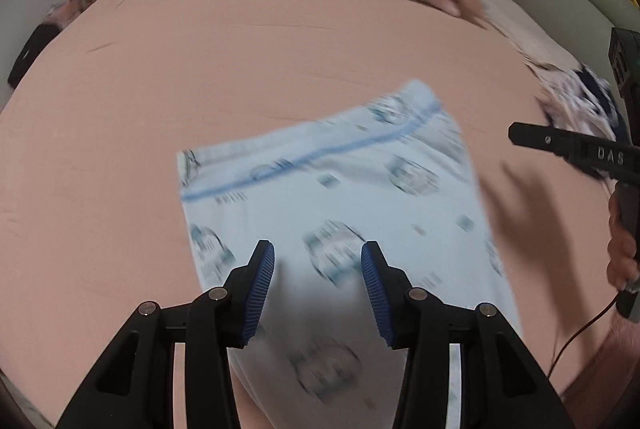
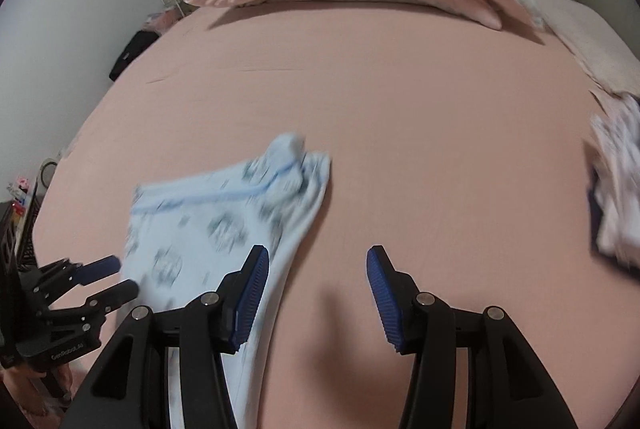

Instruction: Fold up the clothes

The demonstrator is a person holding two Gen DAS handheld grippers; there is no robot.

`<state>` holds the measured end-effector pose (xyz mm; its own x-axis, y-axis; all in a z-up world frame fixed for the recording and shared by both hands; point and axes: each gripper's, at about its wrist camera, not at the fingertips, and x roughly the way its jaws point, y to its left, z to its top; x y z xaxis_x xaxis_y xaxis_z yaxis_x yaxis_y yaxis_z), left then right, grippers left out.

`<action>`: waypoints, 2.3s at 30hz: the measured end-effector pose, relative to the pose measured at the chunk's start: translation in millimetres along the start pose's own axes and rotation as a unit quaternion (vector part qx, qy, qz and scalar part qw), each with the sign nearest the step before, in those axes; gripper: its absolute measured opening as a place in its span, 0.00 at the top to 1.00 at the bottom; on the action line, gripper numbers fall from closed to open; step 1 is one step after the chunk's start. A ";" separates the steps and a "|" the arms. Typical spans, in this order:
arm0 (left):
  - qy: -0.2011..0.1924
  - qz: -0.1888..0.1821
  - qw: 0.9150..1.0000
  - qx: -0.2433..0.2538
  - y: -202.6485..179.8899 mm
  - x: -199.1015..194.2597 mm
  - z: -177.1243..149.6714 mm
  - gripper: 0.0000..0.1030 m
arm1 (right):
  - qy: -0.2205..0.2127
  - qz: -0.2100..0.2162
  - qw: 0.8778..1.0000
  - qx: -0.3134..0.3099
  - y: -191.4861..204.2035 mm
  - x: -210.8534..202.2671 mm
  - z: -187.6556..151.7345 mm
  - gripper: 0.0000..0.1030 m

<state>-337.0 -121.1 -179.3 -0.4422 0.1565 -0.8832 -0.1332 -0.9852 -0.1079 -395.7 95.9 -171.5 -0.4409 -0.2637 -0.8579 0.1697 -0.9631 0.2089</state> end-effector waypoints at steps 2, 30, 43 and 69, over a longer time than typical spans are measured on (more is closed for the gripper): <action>0.002 -0.003 1.000 -0.015 12.5 11.9 8.2 0.59 | 0.013 0.009 1.000 -0.002 1.3 21.9 21.2 0.51; -0.008 0.047 0.997 -0.068 65.2 23.4 4.5 0.59 | 0.046 0.063 0.997 0.026 -7.5 79.1 36.4 0.48; 0.001 0.093 0.993 -0.068 67.8 22.6 -1.6 0.59 | 0.060 -0.015 0.998 -0.012 8.4 86.5 -1.0 0.49; -0.018 0.092 0.992 -0.086 61.0 9.0 3.1 0.54 | 0.026 -0.067 0.996 -0.058 63.9 97.6 13.0 0.47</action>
<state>-351.8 -179.5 -192.4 -0.4761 -0.0274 -0.8789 0.1044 -0.9942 -0.0255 -439.3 7.9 -235.7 -0.4211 -0.1278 -0.8979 0.2153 -0.9758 0.0379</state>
